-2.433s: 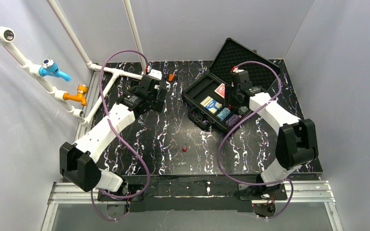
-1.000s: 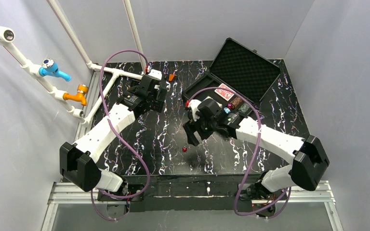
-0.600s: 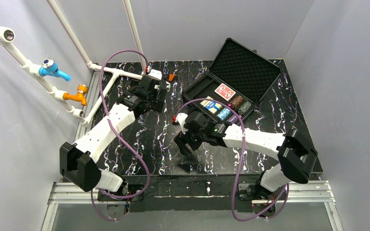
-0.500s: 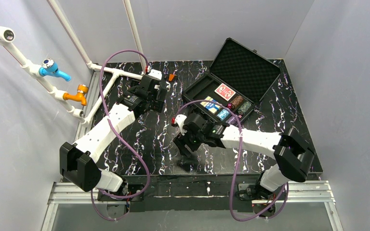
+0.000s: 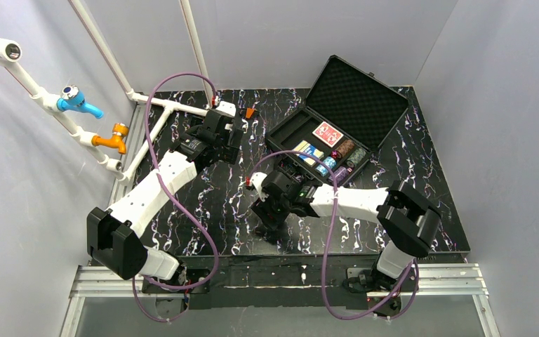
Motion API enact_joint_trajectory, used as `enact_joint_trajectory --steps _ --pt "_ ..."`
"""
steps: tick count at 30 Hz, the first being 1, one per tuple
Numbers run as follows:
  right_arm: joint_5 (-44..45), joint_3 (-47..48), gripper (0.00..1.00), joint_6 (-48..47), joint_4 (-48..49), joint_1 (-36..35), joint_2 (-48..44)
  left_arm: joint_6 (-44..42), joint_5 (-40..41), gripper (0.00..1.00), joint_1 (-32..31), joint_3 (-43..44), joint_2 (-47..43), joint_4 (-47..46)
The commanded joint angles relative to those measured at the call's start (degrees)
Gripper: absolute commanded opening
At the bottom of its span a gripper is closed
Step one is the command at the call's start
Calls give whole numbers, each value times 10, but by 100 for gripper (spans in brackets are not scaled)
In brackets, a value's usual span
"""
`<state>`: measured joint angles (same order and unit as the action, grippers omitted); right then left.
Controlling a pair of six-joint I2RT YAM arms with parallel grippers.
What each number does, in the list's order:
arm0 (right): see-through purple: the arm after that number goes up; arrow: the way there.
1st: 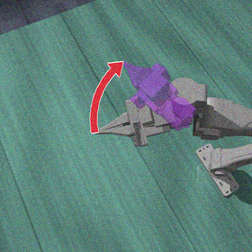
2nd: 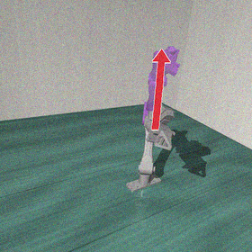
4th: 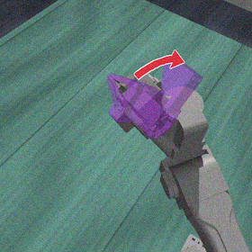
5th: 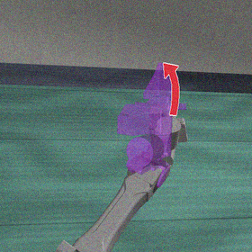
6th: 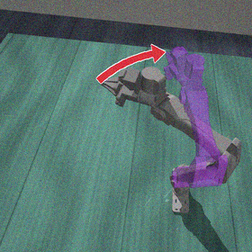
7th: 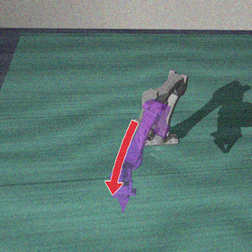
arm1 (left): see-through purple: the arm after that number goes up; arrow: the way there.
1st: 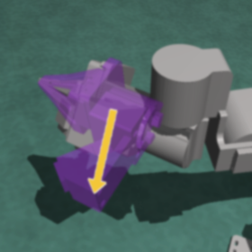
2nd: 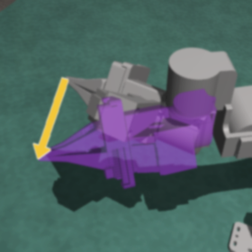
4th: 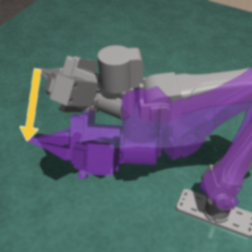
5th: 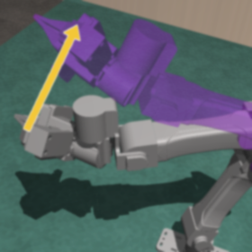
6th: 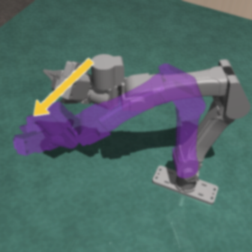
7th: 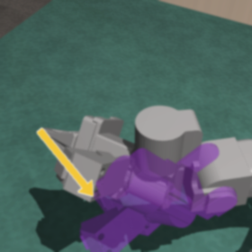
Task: Pack up texas hold em set
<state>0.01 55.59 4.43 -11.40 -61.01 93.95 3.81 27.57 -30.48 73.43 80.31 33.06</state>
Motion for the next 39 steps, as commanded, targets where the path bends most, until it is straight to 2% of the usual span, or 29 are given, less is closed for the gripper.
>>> enact_joint_trajectory --steps 1,14,25,32,39 --pt "28 7 67 -7 29 -6 13 0 6 99 3 4 -12 9" --pt "42 6 59 -12 46 -10 40 0 3 99 2 5 -10 10" --pt "38 14 34 -15 35 -11 58 -1 6 99 2 4 -11 9" --pt "50 30 13 -7 12 -12 60 -1 6 99 2 5 -11 9" --pt "80 56 1 15 -23 -11 48 -1 6 99 2 4 -12 9"
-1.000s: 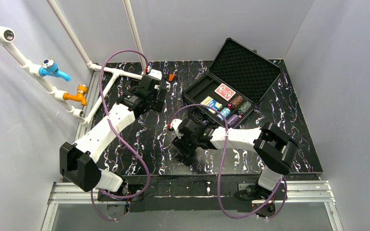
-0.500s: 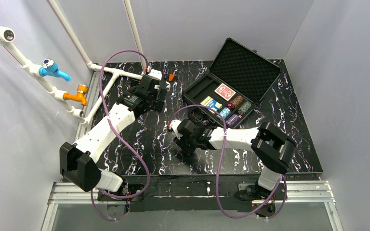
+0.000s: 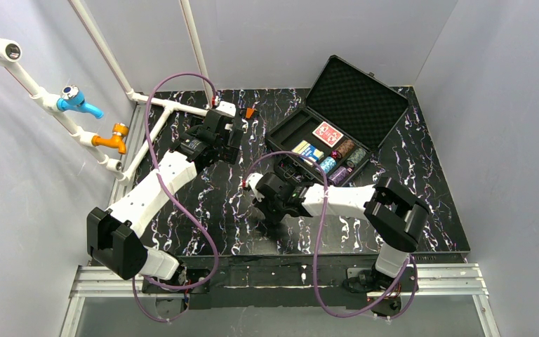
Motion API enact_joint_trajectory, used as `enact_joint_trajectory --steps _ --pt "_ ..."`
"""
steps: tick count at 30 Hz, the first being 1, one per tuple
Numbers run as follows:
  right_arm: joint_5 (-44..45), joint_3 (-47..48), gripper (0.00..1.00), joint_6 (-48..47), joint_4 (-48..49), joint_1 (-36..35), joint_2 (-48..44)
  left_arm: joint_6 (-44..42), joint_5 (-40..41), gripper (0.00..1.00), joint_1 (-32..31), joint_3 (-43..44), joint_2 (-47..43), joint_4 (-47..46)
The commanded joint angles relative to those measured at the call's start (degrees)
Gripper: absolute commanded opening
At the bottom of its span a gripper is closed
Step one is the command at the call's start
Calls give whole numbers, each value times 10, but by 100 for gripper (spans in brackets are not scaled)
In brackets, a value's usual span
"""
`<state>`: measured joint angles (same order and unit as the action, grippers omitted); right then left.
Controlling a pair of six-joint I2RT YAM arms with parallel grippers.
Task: Pack up texas hold em set
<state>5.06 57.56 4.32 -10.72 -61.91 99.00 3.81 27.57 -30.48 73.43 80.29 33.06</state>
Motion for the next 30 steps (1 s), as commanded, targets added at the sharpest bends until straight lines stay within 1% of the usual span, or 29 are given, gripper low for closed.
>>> enact_joint_trajectory --steps 1,4,12,23,30 --pt "40 42 1 20 -38 -2 -6 -1 6 99 2 4 -12 9" --pt "80 55 1 33 -57 -2 -18 -1 6 99 2 4 -12 10" --pt "171 58 1 59 -68 -2 -76 -1 5 99 2 4 -12 9" --pt "228 83 1 86 -104 -1 -107 -1 6 99 2 3 -13 9" --pt "294 92 1 130 -138 12 -126 0 5 99 2 4 -17 10"
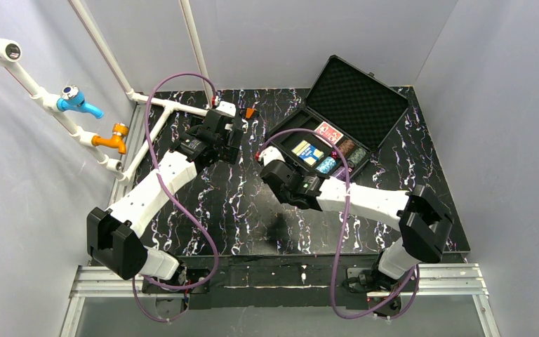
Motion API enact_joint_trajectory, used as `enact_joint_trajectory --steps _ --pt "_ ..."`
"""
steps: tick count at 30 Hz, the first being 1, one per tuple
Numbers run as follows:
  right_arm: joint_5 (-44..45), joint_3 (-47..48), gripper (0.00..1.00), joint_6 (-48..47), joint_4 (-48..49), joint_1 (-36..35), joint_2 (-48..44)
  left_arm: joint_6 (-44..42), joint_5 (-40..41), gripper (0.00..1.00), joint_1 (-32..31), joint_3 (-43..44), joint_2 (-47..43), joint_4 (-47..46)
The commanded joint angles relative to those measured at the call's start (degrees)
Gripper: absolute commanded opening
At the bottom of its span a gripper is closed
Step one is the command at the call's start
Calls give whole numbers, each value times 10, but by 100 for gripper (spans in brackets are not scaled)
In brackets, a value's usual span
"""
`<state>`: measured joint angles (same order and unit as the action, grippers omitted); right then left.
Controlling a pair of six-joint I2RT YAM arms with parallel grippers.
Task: Pack up texas hold em set
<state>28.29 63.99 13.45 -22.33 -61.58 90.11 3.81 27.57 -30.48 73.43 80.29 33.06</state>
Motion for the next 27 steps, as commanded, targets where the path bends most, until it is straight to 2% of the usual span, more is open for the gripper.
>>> enact_joint_trajectory --steps 1,10,22,27 --pt "67 25 1 45 -24 13 -41 0 4 99 2 3 -17 10" --pt "74 15 1 69 -42 79 -86 1 1 99 2 4 -19 10" --pt "70 -15 1 109 -85 250 -145 4 -8 99 2 6 -8 10" --pt "91 -22 1 128 -107 281 -144 6 -12 99 2 8 -3 11"
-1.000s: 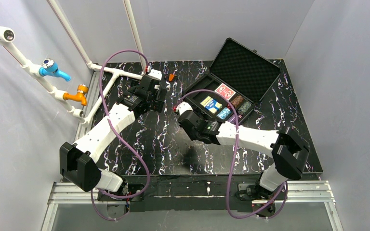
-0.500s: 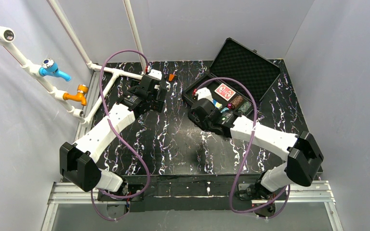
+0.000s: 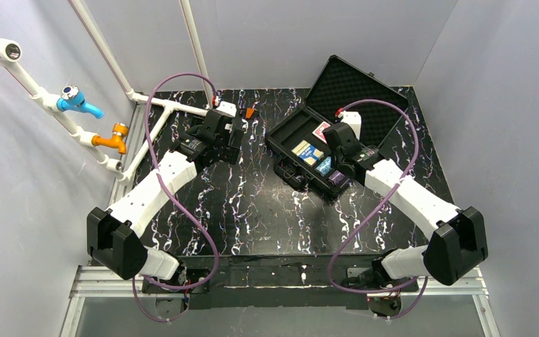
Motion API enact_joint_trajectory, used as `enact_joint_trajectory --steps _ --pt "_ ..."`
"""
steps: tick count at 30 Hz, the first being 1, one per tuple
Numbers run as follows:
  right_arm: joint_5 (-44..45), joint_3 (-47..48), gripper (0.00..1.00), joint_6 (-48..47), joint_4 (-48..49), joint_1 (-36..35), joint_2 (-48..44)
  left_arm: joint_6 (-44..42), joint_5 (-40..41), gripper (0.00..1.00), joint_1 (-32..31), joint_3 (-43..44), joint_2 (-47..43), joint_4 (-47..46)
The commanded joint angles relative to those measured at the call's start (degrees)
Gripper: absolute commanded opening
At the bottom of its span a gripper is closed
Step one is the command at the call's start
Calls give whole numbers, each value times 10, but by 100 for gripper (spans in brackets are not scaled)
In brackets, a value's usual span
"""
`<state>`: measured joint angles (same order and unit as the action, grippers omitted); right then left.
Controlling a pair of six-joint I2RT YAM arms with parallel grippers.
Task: Pack up texas hold em set
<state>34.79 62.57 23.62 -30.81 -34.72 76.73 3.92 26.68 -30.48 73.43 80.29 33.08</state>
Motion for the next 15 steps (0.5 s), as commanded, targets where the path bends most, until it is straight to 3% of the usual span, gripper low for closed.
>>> enact_joint_trajectory --steps 1,15 --pt "29 -11 1 28 -22 17 -11 5 -4 99 2 8 -3 11" --pt "-34 -18 1 38 16 103 36 5 -6 99 -1 8 -5 12"
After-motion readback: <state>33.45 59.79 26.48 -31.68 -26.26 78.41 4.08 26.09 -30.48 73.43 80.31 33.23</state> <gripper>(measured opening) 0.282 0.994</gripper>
